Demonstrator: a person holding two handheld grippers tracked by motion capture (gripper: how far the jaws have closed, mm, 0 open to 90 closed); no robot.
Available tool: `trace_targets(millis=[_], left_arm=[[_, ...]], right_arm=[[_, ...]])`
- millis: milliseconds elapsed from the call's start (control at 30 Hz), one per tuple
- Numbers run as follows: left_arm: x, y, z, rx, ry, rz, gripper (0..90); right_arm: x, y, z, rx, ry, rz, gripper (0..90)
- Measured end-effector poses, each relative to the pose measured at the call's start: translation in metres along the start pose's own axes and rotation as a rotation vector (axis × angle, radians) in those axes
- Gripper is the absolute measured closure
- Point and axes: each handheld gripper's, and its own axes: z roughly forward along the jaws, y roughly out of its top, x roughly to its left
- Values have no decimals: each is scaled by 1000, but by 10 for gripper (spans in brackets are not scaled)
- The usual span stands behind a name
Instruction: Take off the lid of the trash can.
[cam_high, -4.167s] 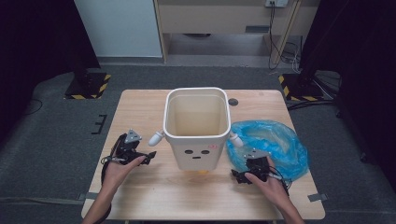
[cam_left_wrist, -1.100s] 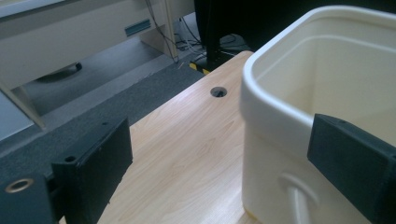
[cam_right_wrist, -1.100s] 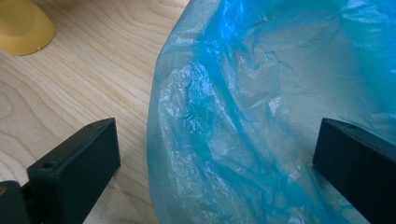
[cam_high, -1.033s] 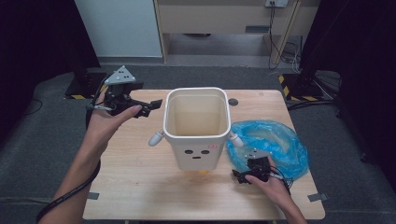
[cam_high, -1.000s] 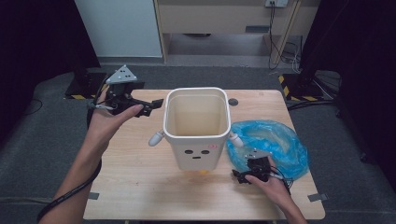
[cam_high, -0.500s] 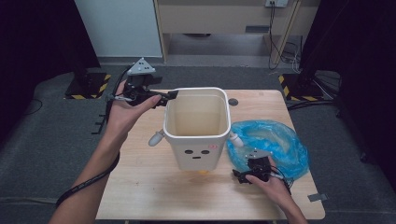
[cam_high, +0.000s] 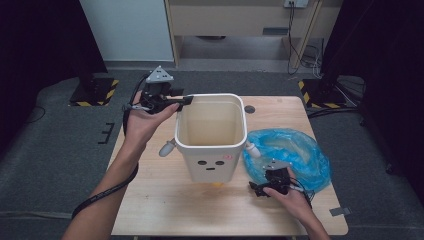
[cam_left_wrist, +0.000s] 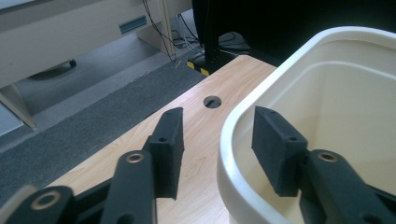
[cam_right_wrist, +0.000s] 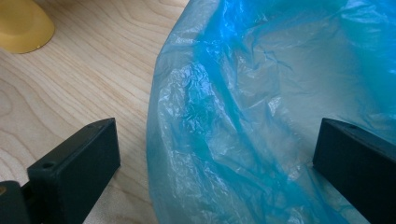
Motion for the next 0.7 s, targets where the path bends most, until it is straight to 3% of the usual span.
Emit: trace_targets(millis=[300,700], left_arm=[[-4,-1,4,-7,9,10,678],[-8,-6,9,2,3,3,718]], right_arm=[[0,0,0,0,1,-3,7],[0,0,0,0,1,-3,7]])
